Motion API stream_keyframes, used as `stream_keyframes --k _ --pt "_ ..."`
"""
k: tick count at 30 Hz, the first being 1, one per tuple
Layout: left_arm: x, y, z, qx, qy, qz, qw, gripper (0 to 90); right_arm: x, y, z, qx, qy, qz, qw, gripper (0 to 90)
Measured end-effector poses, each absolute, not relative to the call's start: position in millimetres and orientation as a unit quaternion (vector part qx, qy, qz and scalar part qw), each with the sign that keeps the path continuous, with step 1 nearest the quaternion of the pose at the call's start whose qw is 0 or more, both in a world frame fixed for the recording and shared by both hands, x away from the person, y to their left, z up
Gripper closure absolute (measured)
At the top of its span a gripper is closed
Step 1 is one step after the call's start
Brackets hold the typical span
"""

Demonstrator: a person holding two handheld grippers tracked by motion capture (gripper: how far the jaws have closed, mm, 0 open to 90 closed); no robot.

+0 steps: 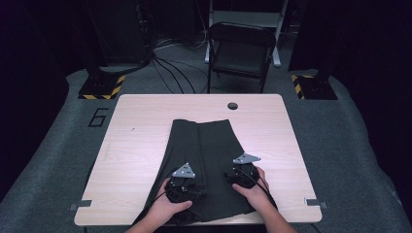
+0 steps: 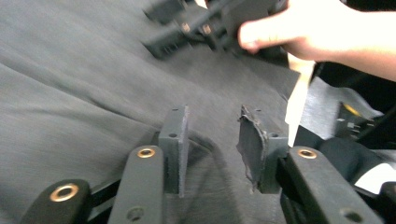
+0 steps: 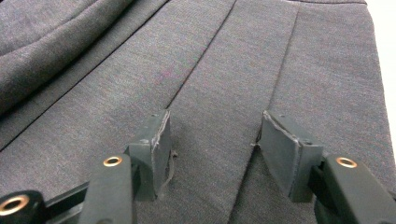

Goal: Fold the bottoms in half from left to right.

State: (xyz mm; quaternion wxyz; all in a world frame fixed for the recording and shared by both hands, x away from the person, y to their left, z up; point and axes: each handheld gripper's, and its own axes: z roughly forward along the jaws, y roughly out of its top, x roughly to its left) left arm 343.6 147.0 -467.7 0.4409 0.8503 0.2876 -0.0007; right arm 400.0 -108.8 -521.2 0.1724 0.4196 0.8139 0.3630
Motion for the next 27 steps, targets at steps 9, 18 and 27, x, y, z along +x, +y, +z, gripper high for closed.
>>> stream_keyframes --k 9,18,27 --pt "358 188 -456 0.839 0.327 0.057 0.432 55.3 400 -109 -521 0.418 0.814 0.363 0.174 43.0" --pt "371 231 -477 0.811 0.394 0.108 0.42 46.7 399 -108 -520 0.424 0.814 0.359 0.17 43.1" --pt "376 252 -492 0.807 0.422 0.139 0.389 43.2 398 -100 -514 0.417 0.822 0.345 0.177 43.3"
